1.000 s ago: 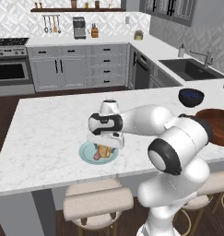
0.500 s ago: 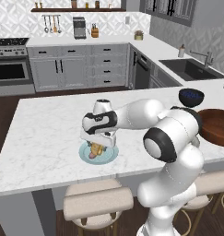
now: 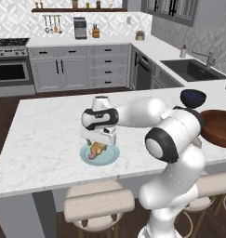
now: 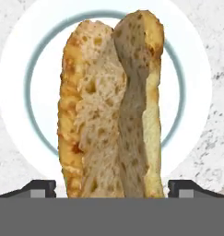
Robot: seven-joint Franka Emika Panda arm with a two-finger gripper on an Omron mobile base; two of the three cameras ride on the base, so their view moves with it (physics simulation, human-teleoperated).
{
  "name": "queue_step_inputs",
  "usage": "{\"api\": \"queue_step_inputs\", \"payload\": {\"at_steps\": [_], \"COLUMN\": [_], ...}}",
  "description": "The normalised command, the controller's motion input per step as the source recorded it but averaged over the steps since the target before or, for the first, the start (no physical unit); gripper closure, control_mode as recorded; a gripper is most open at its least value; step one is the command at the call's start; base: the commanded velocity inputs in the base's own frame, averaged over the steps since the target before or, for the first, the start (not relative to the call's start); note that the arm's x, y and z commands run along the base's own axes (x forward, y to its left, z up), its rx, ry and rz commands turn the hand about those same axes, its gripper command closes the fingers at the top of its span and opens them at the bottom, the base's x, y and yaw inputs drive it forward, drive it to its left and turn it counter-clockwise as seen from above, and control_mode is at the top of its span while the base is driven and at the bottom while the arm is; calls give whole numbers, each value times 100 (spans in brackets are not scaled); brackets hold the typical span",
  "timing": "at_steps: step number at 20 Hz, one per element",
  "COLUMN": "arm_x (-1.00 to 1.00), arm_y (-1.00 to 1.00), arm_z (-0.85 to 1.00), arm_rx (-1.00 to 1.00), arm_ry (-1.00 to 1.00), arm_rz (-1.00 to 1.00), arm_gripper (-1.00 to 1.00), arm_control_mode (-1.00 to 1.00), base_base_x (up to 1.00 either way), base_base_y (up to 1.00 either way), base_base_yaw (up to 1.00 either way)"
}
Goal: Place one bun and one sausage from the bowl on each plate.
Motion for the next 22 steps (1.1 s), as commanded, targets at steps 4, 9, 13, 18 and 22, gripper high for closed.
{"api": "queue_step_inputs", "payload": {"at_steps": [4, 9, 13, 18, 22], "arm_x": [-7, -4, -67, -100, -100], "arm_y": [-12, -6, -28, -39, -83], "arm_z": [0, 0, 91, 100, 100], "arm_rx": [0, 0, 15, 18, 22], "arm_ry": [0, 0, -30, -55, -64], "arm_rz": [-4, -5, -5, -1, 0], "arm_gripper": [-100, -100, -100, -100, -100], "arm_control_mode": [-100, -100, -100, -100, -100], "base_base_x": [0, 0, 0, 0, 0], "base_base_y": [0, 0, 0, 0, 0], "base_base_yaw": [0, 0, 0, 0, 0]}}
